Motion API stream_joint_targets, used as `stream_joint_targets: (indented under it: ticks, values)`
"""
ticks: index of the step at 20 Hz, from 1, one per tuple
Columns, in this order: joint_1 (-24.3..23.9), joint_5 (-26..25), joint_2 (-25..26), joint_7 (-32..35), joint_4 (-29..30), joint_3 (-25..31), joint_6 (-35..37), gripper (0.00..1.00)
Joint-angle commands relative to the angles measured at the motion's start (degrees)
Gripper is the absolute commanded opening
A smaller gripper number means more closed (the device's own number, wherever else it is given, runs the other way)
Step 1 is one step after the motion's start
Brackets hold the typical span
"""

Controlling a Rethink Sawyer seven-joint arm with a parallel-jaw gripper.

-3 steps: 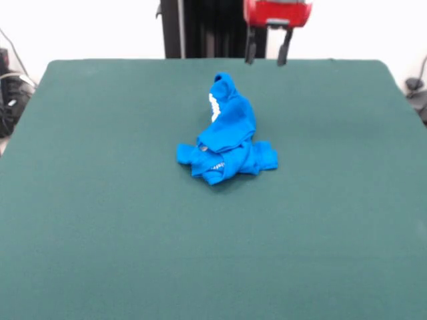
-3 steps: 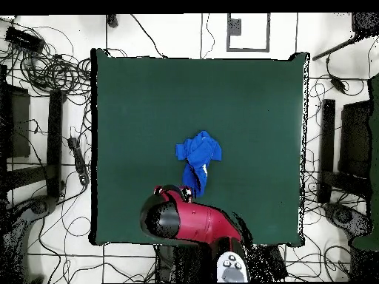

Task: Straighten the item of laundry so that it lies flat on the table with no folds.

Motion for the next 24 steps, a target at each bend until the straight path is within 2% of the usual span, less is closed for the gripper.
stream_joint_targets:
  ticks: [1, 10, 20, 24]
  values:
    - [-1.82, 1.62, 6.77, 13.44, 0.99, 7.22, -6.42, 1.0]
    - [-4.67, 1.17, 6.33, 9.62, -3.27, 6.14, -2.21, 1.0]
    - [-5.3, 1.3, 7.59, 10.0, -4.12, 6.09, -3.55, 1.0]
    - [-5.13, 2.18, 5.4, 9.78, -4.65, 6.13, -0.47, 1.0]
